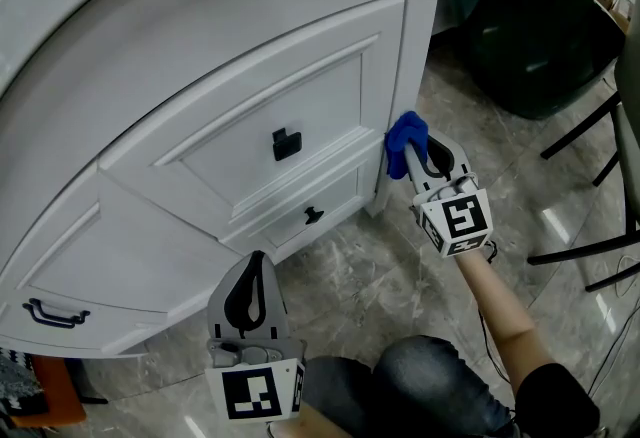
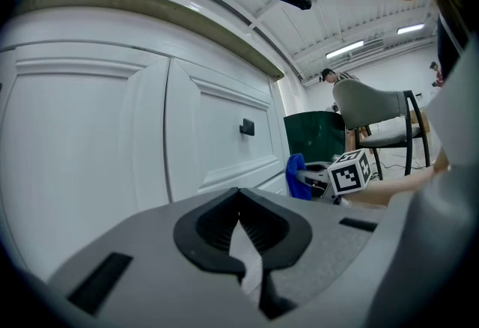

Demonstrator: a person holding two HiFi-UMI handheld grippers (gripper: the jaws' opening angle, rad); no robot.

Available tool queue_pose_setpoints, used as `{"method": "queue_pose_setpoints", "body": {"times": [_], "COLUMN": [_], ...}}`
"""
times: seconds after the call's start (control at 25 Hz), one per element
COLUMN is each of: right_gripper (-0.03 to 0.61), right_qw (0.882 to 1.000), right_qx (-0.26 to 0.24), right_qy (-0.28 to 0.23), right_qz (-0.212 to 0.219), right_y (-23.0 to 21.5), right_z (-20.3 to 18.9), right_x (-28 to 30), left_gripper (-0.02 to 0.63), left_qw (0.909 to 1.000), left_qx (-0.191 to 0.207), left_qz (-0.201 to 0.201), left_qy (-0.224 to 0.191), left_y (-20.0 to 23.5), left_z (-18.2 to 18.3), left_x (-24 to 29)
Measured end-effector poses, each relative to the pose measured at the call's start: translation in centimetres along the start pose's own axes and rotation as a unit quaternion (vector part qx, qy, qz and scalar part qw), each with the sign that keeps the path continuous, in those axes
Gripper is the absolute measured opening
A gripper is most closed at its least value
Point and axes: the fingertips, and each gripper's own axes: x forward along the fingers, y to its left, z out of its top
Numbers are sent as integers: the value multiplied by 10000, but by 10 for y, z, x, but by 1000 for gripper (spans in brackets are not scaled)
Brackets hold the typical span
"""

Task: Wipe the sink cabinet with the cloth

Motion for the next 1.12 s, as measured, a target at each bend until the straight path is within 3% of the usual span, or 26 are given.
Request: {"method": "queue_pose_setpoints", "body": {"times": [1.12], "right_gripper": [57], "right_qw": [9986], "right_qx": [31], "right_qy": [519], "right_qz": [16], "right_y": [13], "right_z": [-51], "right_x": [-4], "left_gripper": [5], "left_qw": [10000], "left_qx": [-34], "left_qz": [-8], "left_qy": [15], "left_y": [1], "left_z": [-2], "left_x": [2]}}
